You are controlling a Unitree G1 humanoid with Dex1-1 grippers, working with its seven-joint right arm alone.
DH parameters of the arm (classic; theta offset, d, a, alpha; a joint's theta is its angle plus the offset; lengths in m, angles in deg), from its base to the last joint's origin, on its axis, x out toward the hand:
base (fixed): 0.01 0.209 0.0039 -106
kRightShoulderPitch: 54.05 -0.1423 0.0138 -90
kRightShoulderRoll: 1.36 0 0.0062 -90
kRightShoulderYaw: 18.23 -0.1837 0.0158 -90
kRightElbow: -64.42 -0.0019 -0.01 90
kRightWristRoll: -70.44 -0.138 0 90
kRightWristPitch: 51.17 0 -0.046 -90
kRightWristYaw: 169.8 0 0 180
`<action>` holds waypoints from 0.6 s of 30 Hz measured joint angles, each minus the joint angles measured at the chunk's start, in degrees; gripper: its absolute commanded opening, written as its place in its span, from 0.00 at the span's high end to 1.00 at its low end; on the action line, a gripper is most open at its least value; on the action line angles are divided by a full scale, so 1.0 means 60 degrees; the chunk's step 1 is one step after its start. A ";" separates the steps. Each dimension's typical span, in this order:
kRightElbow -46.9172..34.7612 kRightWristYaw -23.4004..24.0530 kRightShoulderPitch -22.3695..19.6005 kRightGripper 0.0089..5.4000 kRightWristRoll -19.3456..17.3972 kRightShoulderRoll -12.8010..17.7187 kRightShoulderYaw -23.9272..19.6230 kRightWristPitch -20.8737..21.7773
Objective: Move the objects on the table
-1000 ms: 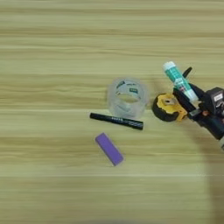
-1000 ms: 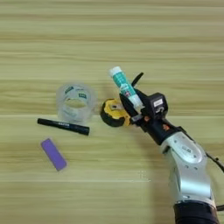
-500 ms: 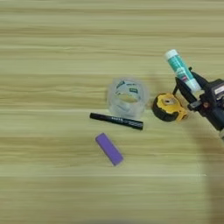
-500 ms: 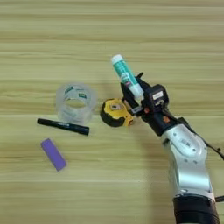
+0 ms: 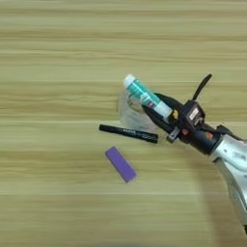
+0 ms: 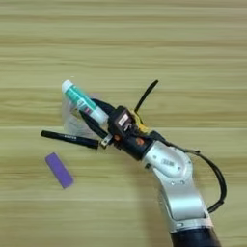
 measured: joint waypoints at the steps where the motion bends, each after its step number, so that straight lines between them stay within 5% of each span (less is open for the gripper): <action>1: -0.0119 -0.0109 0.0160 0.69 -0.0035 0.0006 0.0122 -0.0032; 7: -0.0879 -0.1261 0.0915 0.69 -0.0436 0.0382 0.0795 -0.0352; 18: -0.1881 -0.3623 0.2388 0.69 -0.0874 0.1981 0.1939 -0.0978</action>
